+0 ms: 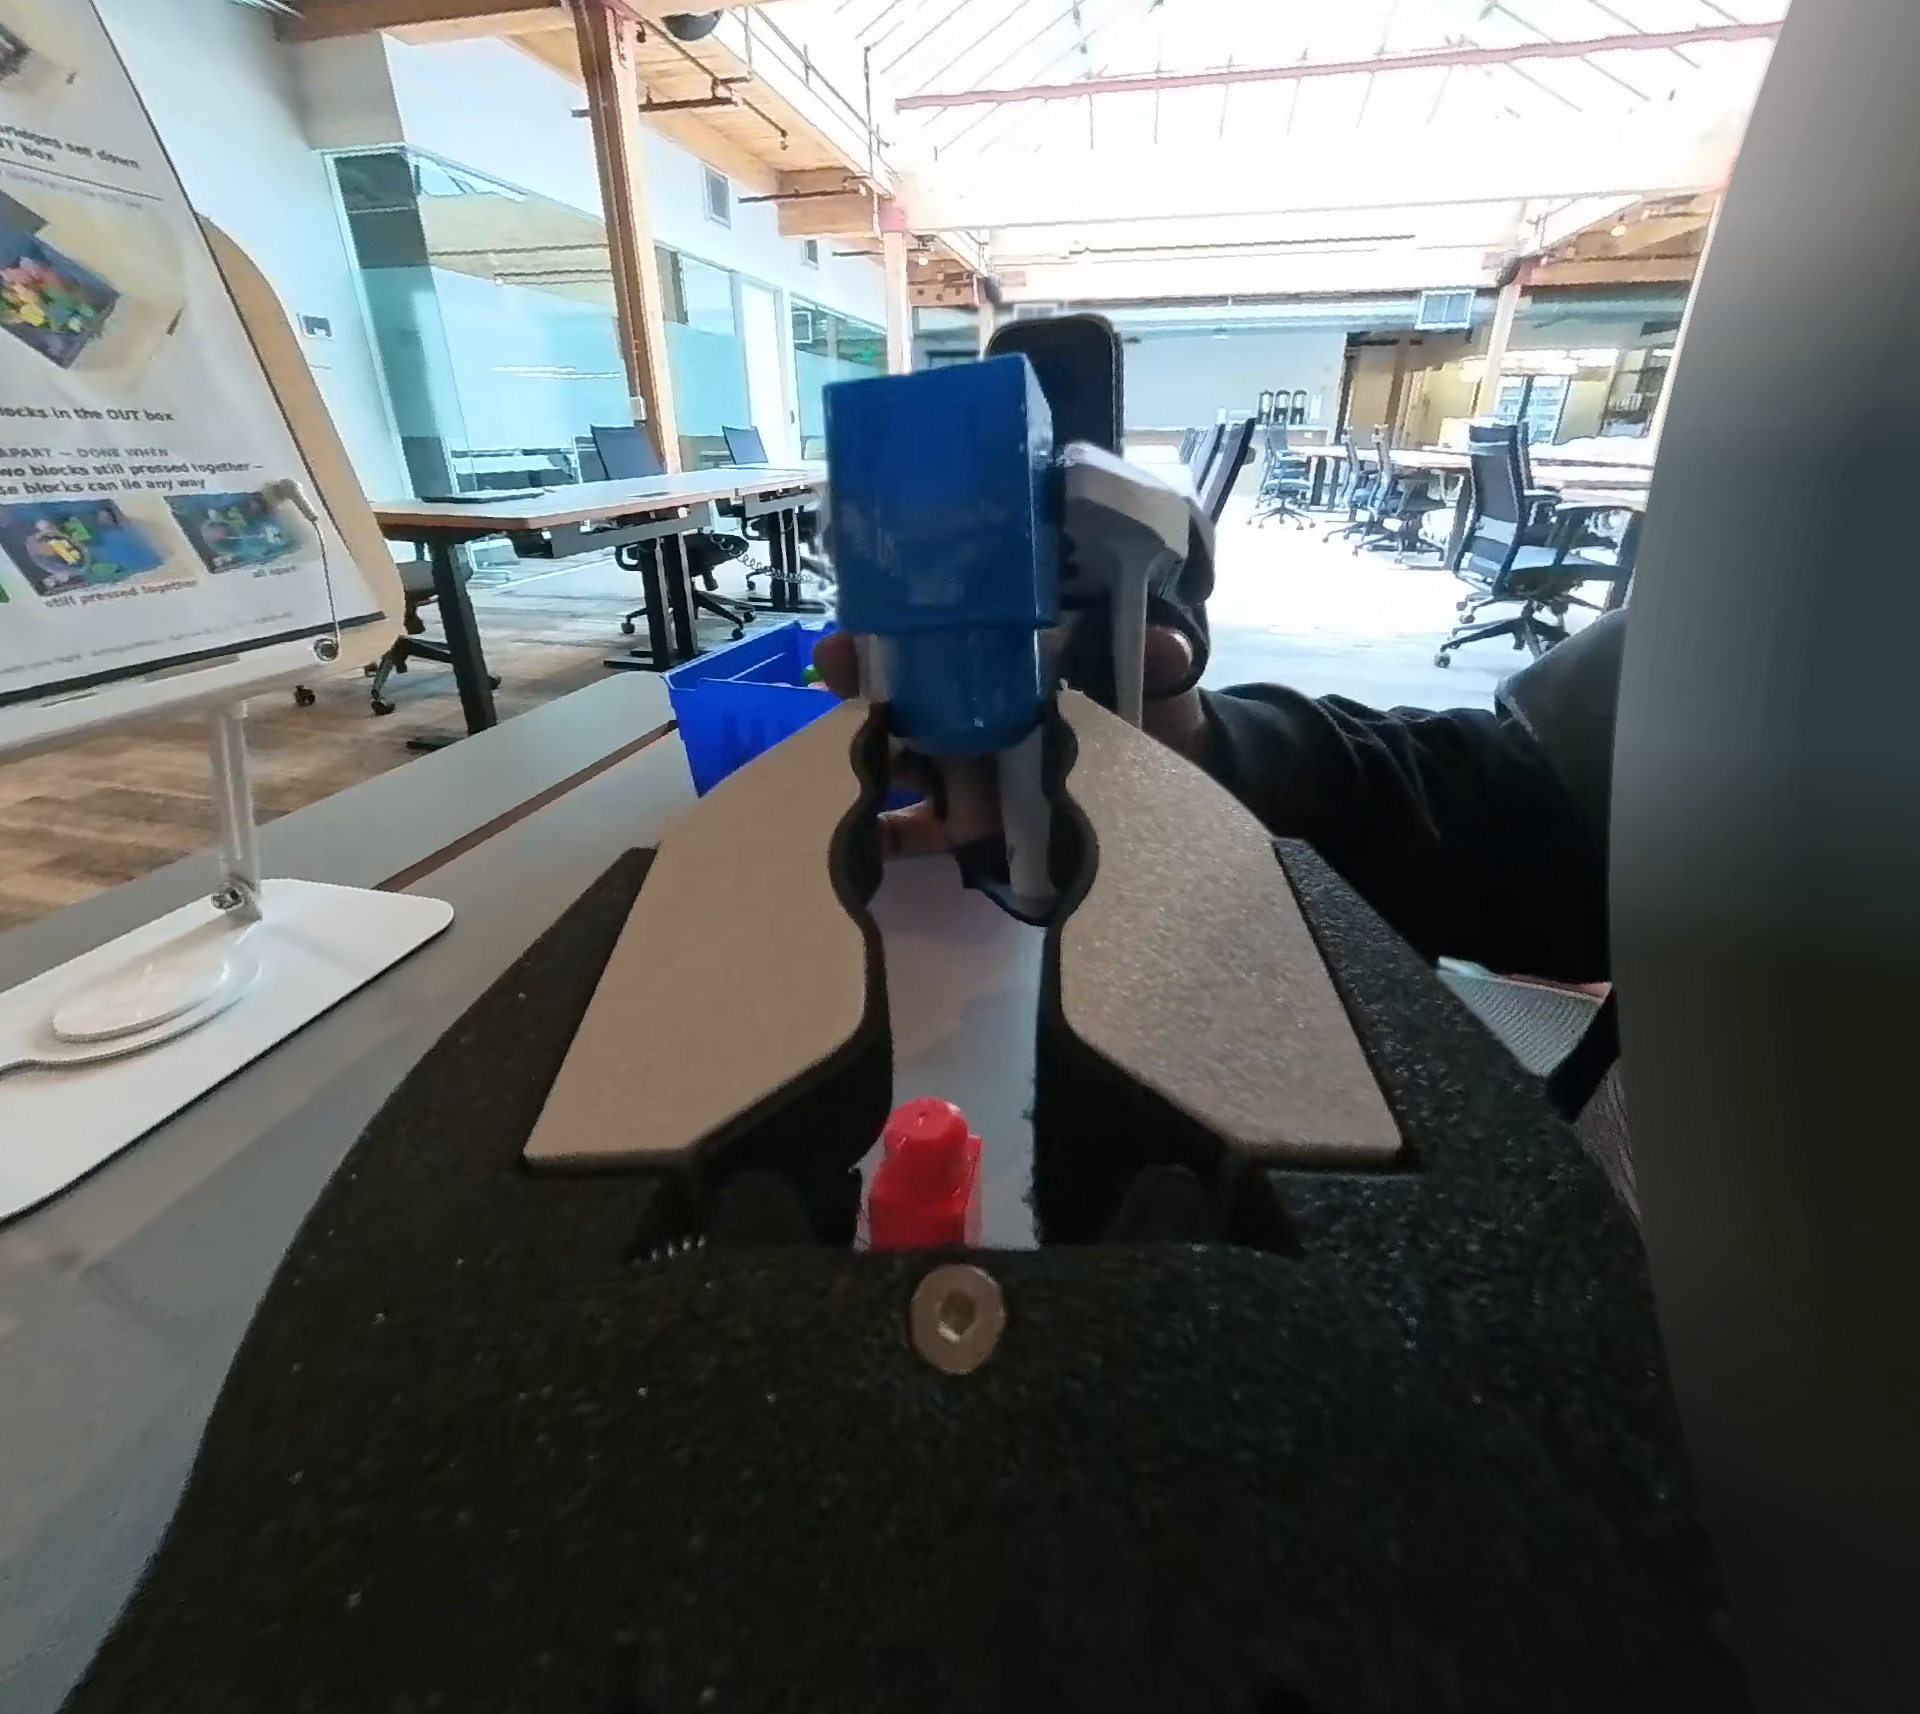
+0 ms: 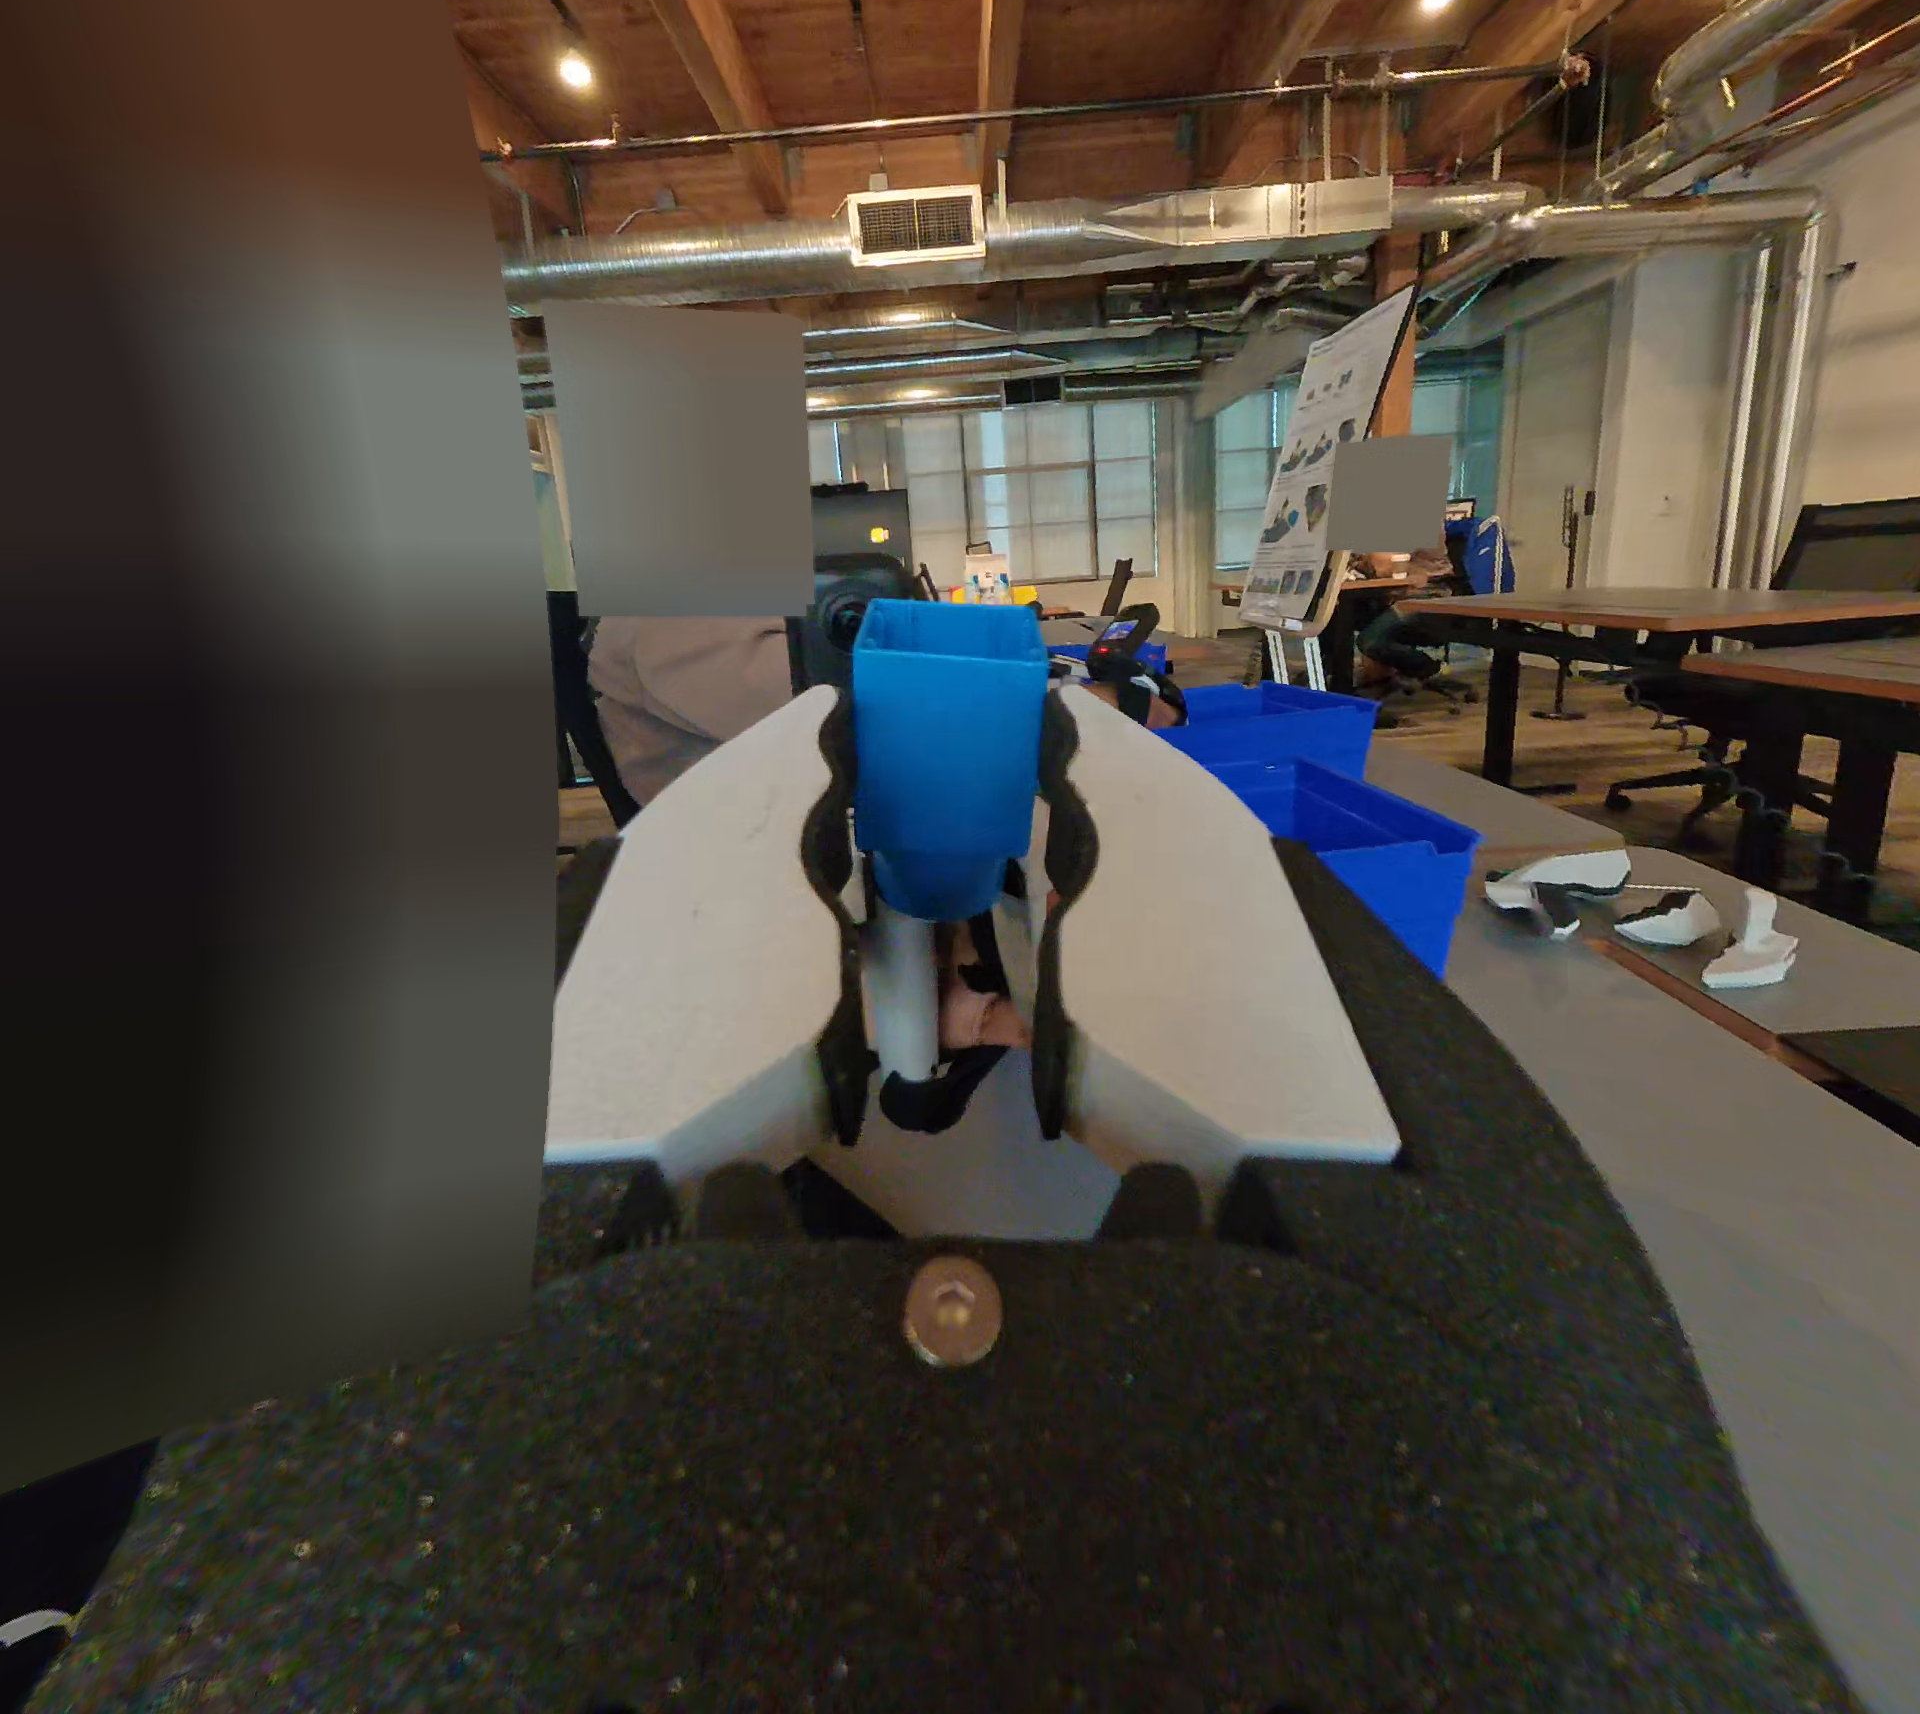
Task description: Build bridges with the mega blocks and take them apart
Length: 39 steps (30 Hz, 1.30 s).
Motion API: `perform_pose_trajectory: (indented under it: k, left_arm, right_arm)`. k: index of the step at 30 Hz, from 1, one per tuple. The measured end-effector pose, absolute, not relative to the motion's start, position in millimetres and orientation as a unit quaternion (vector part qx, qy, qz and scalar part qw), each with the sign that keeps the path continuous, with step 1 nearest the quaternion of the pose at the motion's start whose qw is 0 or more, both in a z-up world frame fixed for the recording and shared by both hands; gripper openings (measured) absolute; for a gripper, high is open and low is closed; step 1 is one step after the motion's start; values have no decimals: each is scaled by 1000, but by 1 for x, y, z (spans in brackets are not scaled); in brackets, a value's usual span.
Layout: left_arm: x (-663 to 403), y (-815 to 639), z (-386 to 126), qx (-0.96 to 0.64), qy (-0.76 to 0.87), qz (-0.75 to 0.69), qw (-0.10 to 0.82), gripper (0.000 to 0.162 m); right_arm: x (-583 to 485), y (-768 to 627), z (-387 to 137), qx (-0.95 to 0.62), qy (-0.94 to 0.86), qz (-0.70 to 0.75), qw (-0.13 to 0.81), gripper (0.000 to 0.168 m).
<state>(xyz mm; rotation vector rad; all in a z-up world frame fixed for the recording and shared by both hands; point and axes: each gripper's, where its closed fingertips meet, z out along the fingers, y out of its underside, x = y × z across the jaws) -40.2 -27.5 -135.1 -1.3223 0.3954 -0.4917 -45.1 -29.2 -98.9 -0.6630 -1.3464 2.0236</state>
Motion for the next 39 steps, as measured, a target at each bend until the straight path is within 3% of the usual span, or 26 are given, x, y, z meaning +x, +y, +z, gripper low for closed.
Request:
perform_pose_trajectory:
  k: [6,11,13,16,20,24,27,34,39]
  left_arm:
    - [-46,-31,-155,-665,220,-185,690,28]
    - [-64,-38,-206,-791,286,-94,532,28]
    - [-69,-42,-223,-822,315,-63,470,28]
    - [-71,-47,-241,-846,351,-37,399,28]
    - [-64,-46,-249,-849,377,-28,370,28]
    - [-64,-42,-246,-844,375,-24,383,28]
    - [-69,-37,-233,-829,349,-23,437,28]
    - [-72,-39,-148,-663,175,-164,709,48]
    - [-65,-41,-126,-600,130,-222,758,51]
  right_arm:
    - [-46,-29,-123,-271,-573,715,294,34]
    - [-38,-21,-173,-280,-769,517,251,61]
    - [-33,-19,-189,-281,-836,421,214,65]
    - [-34,-20,-205,-263,-896,303,189,61]
    - [-40,-27,-226,-254,-932,209,150,58]
    - [-50,-27,-235,-251,-937,180,160,37]
    - [-55,-22,-227,-251,-925,205,197,36]
    - [-58,-28,-147,-246,-751,539,290,35]
    - [-50,-29,-121,-229,-642,668,299,35]
